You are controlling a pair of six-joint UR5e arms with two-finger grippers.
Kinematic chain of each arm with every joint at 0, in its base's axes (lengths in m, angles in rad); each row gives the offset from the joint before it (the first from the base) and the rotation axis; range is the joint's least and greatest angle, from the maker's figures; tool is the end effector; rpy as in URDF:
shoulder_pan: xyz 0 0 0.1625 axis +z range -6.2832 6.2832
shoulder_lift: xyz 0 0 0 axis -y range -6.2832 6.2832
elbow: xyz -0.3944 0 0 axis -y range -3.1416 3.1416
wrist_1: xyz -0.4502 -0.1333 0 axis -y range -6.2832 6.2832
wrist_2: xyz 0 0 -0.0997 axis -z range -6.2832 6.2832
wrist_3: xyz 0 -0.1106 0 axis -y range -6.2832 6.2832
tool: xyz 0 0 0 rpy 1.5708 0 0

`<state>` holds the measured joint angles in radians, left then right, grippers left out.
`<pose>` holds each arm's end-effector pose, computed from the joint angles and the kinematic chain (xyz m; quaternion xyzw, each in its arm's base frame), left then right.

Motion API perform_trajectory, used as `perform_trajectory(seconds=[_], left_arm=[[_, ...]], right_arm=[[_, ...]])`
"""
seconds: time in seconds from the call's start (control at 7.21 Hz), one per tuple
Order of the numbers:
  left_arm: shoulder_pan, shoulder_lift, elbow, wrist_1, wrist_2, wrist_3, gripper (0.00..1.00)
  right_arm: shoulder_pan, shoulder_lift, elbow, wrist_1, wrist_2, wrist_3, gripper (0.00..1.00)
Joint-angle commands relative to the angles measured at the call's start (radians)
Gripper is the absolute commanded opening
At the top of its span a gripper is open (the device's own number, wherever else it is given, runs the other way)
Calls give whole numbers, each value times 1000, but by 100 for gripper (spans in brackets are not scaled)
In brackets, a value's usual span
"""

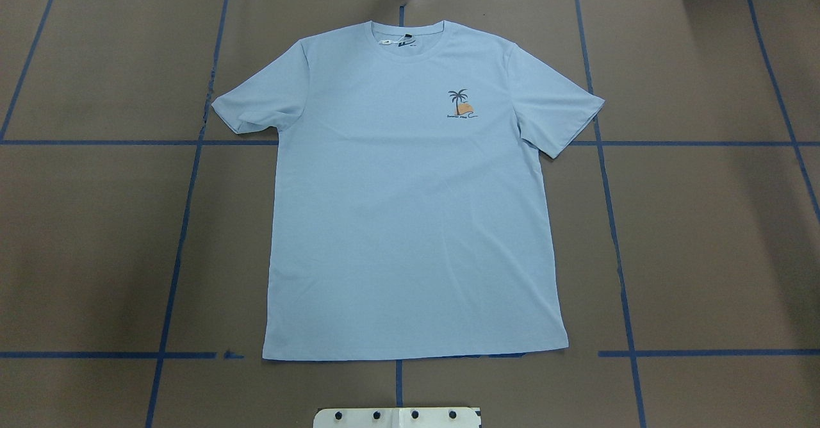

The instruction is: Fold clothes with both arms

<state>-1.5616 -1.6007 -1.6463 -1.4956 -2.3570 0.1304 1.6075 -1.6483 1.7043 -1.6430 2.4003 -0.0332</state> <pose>-0.0499 -0.5620 0.5845 0.0371 0.3815 0.0702 0.9210 0.0707 -0.5152 0.6068 0.0067 -0.4030 0.0049 0.9152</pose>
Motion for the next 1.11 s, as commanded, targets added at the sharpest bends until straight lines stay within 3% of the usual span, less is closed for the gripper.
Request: perform_trajectory(seconds=[0.0,0.28,0.55,0.83,0.97], left_arm=[[2,-1,2,0,-1,0,100],[6,-57,14,-3,-1,1,100],[9,-145,7,-20,-1,8,100],[41,-159,17,-172,-11,0,100],[57,-159,16,-208,-13,-11,100]], right_arm=[[-1,13,3,-1,2,16,100],[-14,50,-3,15,-1,18,100],[-65,103,-43,189,60,51,100],[-208,232,-150,316,69,235,100],[-307,310,-234,383,18,242,100]])
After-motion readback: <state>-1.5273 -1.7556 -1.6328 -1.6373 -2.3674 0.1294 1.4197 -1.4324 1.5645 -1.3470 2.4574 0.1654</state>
